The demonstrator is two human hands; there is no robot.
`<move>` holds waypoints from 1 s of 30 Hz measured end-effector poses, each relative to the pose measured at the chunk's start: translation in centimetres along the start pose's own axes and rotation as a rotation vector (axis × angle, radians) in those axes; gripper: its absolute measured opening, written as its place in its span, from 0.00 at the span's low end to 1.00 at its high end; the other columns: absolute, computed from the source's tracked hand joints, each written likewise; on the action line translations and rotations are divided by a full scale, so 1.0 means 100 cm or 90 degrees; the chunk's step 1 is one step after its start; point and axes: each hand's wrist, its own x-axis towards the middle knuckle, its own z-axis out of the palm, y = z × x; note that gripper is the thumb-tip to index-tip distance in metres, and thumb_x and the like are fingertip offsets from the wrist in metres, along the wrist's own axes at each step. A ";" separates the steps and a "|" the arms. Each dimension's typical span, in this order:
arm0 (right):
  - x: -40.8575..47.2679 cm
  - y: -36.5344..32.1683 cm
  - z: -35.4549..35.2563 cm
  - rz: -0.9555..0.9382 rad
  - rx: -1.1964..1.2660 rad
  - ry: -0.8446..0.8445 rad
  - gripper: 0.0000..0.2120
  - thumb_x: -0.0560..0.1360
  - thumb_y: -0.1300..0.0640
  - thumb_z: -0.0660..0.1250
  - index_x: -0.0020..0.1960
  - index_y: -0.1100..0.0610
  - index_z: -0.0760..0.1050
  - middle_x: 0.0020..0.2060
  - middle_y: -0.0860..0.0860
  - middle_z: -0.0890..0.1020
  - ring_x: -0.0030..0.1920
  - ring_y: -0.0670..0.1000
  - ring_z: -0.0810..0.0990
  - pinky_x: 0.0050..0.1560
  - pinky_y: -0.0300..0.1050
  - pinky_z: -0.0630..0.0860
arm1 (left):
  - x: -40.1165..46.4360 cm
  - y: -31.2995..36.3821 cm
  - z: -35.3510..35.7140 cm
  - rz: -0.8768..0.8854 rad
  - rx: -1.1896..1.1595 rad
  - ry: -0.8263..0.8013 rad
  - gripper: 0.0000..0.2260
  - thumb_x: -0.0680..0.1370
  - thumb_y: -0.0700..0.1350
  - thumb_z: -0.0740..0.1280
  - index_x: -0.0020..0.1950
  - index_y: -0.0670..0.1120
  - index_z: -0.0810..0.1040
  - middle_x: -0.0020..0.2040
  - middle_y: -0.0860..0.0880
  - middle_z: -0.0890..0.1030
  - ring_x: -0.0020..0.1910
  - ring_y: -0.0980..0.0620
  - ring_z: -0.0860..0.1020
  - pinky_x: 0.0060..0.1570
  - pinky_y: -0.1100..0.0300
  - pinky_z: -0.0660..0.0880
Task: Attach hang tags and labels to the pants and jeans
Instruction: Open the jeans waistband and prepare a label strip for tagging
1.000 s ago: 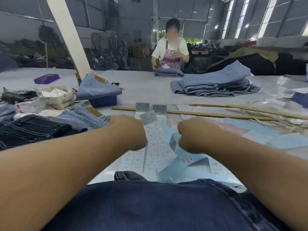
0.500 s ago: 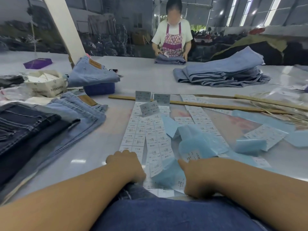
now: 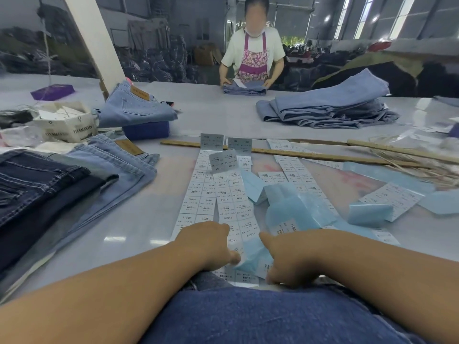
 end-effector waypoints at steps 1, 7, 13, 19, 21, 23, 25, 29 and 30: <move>-0.001 0.000 -0.001 0.001 -0.003 -0.006 0.30 0.77 0.50 0.63 0.75 0.52 0.55 0.65 0.53 0.75 0.57 0.55 0.74 0.53 0.48 0.68 | 0.000 -0.001 0.000 -0.007 0.001 -0.007 0.29 0.72 0.67 0.65 0.68 0.54 0.69 0.62 0.53 0.76 0.56 0.51 0.74 0.44 0.55 0.68; -0.009 -0.001 -0.006 -0.002 -0.086 -0.016 0.14 0.80 0.53 0.60 0.63 0.58 0.74 0.59 0.54 0.79 0.50 0.53 0.74 0.45 0.43 0.65 | -0.006 0.001 -0.011 0.005 0.012 -0.004 0.11 0.77 0.52 0.62 0.58 0.52 0.71 0.54 0.53 0.76 0.48 0.52 0.73 0.44 0.56 0.70; -0.005 -0.002 -0.005 -0.048 -0.062 -0.044 0.20 0.80 0.55 0.58 0.72 0.52 0.68 0.70 0.51 0.72 0.68 0.53 0.71 0.63 0.48 0.67 | -0.009 0.008 -0.013 0.060 -0.076 -0.044 0.07 0.73 0.42 0.63 0.42 0.53 0.78 0.46 0.56 0.79 0.47 0.53 0.77 0.45 0.58 0.76; 0.000 0.002 -0.004 -0.059 -0.056 0.000 0.31 0.81 0.57 0.55 0.80 0.49 0.45 0.79 0.48 0.53 0.75 0.56 0.61 0.72 0.53 0.59 | -0.003 0.002 -0.007 0.099 -0.051 -0.060 0.27 0.76 0.42 0.65 0.74 0.58 0.67 0.70 0.52 0.70 0.67 0.49 0.70 0.64 0.49 0.72; -0.001 0.002 -0.003 -0.062 -0.058 0.005 0.32 0.81 0.57 0.54 0.80 0.50 0.42 0.80 0.48 0.48 0.76 0.56 0.59 0.73 0.53 0.57 | -0.002 0.001 -0.004 0.092 -0.029 -0.042 0.25 0.76 0.49 0.68 0.72 0.56 0.67 0.67 0.52 0.70 0.65 0.49 0.71 0.62 0.49 0.73; -0.001 0.003 -0.003 -0.063 -0.061 0.009 0.32 0.82 0.57 0.54 0.80 0.50 0.41 0.80 0.49 0.45 0.77 0.57 0.58 0.74 0.53 0.56 | 0.001 0.000 -0.005 0.060 -0.036 0.031 0.12 0.78 0.53 0.67 0.60 0.54 0.75 0.59 0.52 0.75 0.57 0.50 0.75 0.52 0.53 0.74; -0.001 0.003 -0.004 -0.062 -0.065 0.017 0.31 0.81 0.58 0.54 0.80 0.51 0.43 0.80 0.49 0.47 0.77 0.57 0.58 0.74 0.54 0.57 | 0.004 0.000 -0.006 0.039 -0.060 0.105 0.09 0.80 0.54 0.62 0.42 0.54 0.73 0.47 0.53 0.77 0.45 0.52 0.76 0.38 0.57 0.69; 0.000 0.002 -0.005 -0.069 -0.080 0.012 0.31 0.81 0.59 0.55 0.80 0.50 0.45 0.79 0.49 0.52 0.76 0.55 0.60 0.74 0.52 0.59 | 0.004 0.001 -0.005 0.063 -0.176 0.111 0.13 0.82 0.52 0.59 0.38 0.53 0.72 0.41 0.54 0.77 0.40 0.53 0.76 0.37 0.57 0.70; 0.000 0.001 -0.005 -0.073 -0.086 0.002 0.31 0.81 0.59 0.55 0.80 0.49 0.47 0.79 0.49 0.54 0.76 0.54 0.61 0.73 0.51 0.60 | 0.005 0.001 -0.005 0.075 -0.206 0.101 0.10 0.82 0.51 0.59 0.42 0.53 0.75 0.43 0.54 0.79 0.43 0.52 0.77 0.41 0.56 0.73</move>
